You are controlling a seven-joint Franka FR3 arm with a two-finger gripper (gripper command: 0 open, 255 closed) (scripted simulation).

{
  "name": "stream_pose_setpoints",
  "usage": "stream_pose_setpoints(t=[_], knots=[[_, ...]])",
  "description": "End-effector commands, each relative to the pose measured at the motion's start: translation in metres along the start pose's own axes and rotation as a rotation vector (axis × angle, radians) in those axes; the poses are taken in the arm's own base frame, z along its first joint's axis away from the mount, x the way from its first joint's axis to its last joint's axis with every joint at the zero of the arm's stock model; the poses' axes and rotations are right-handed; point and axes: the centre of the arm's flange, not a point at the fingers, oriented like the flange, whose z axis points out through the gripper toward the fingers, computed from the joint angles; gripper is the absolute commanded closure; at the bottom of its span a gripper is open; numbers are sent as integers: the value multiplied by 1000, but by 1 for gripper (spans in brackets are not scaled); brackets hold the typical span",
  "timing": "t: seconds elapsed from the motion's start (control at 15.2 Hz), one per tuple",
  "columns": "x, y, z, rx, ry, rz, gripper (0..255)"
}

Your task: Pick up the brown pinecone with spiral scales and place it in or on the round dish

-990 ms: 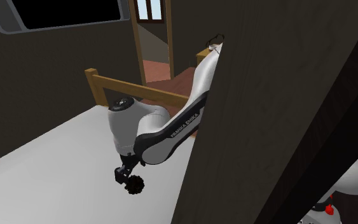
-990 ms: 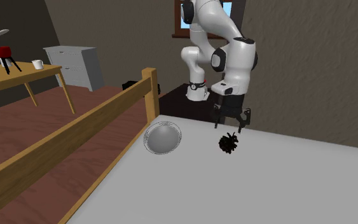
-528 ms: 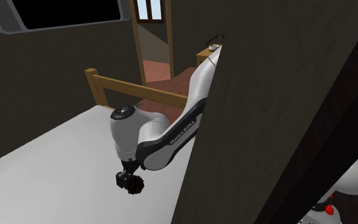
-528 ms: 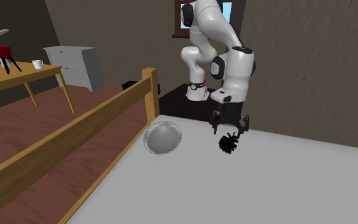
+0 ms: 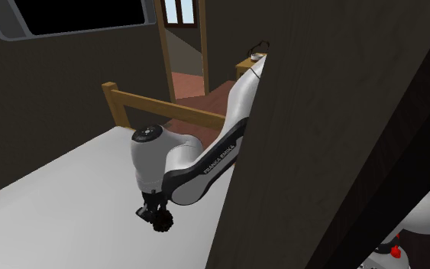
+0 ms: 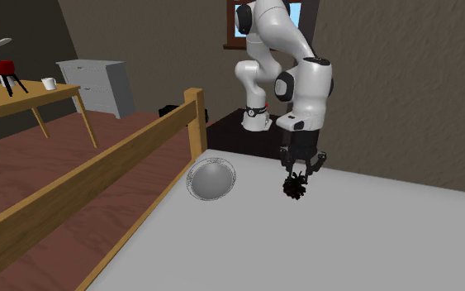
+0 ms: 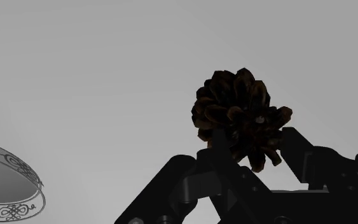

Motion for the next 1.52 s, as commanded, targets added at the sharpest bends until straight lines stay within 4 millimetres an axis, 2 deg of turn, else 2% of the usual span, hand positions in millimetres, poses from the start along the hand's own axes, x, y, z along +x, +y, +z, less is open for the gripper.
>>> stream_pose_setpoints(t=[0.0, 0.33, 0.4, 1.45], knots=[[-5, 6, 10, -29, -39, 5, 255], [2, 0, 14, -29, -39, 4, 255], [-3, 8, 9, -29, -39, 5, 255], [8, 5, -75, -29, -39, 5, 255]])
